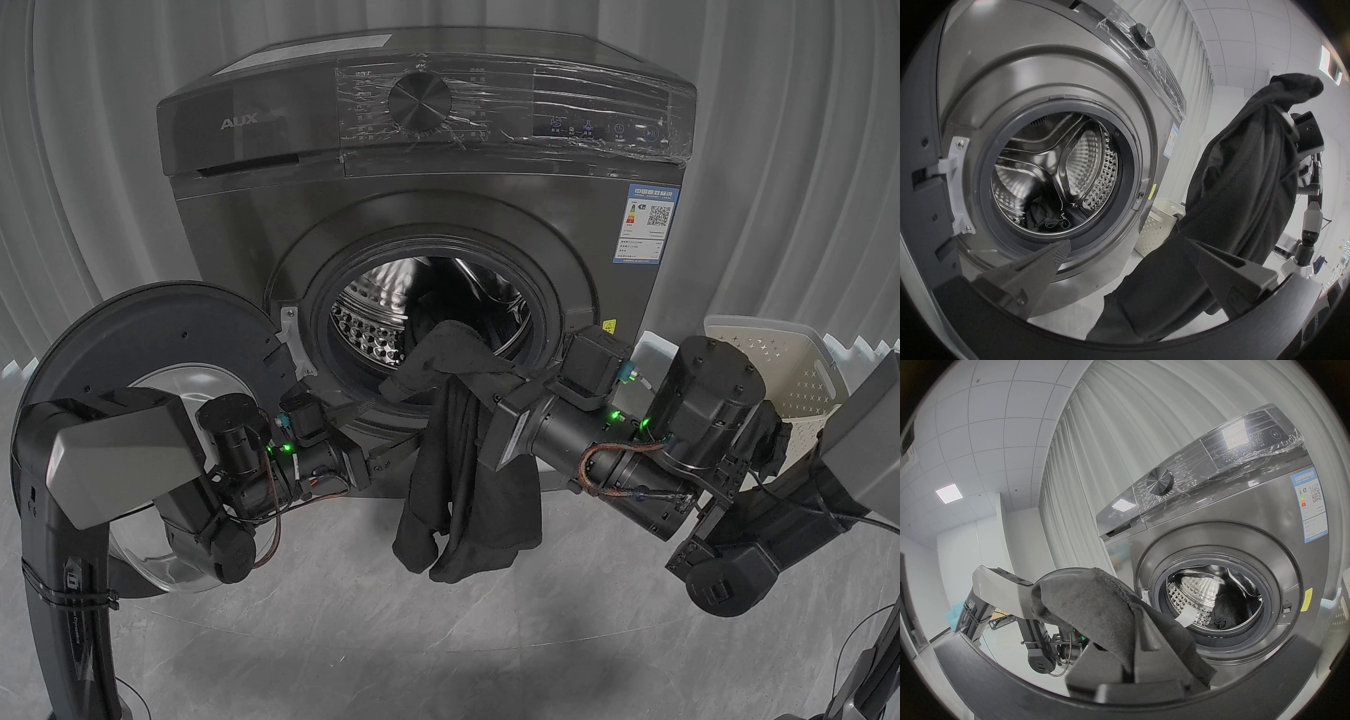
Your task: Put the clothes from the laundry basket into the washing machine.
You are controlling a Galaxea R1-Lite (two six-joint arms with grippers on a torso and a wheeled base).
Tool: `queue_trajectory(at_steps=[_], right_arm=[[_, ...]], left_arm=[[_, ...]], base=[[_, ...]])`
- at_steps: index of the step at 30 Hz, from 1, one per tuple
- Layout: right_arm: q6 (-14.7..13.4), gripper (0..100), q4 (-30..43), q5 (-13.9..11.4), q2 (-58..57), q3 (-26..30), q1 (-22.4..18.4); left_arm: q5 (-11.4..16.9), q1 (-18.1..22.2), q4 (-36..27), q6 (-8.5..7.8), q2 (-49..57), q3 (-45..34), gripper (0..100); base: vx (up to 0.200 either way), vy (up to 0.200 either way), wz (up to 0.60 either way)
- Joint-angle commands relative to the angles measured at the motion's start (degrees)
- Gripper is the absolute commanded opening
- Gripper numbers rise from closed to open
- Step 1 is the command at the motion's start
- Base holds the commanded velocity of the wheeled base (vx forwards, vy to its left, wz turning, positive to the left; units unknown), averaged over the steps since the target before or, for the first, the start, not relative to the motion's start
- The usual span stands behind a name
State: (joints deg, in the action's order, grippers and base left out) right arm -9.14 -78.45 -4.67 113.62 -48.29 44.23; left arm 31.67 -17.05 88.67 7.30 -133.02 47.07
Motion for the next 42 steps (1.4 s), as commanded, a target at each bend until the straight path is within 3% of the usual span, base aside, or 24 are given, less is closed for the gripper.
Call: queue_trajectory(at_steps=[1, 11, 27, 37, 42], right_arm=[[0.00, 0, 0.05, 0.01, 0.03, -0.23, 0.33], [-0.09, 0, 0.05, -0.43, 0.11, -0.49, -0.63], [0.18, 0, 0.40, -0.34, 0.11, -0.58, -1.51], [0.27, 0, 0.58, -0.43, 0.11, -1.11, -2.39], [0.27, 0, 0.49, -0.43, 0.20, -1.63, -1.95]], left_arm=[[0.06, -0.88, 0.10, 0.52, -2.42, 1.18, 100], [2.61, -3.95, 0.27, 0.26, -1.89, -1.63, 100], [1.82, -3.60, 0.27, -0.27, 0.92, -3.83, 100], [2.25, -3.69, 0.27, -3.00, 0.48, -6.64, 100], [2.34, -3.78, 0.27, -2.91, -0.04, -6.11, 100]], base=[[0.000, 0.000, 0.00], [0.000, 0.000, 0.00], [0.000, 0.000, 0.00], [0.000, 0.000, 0.00], [0.000, 0.000, 0.00]])
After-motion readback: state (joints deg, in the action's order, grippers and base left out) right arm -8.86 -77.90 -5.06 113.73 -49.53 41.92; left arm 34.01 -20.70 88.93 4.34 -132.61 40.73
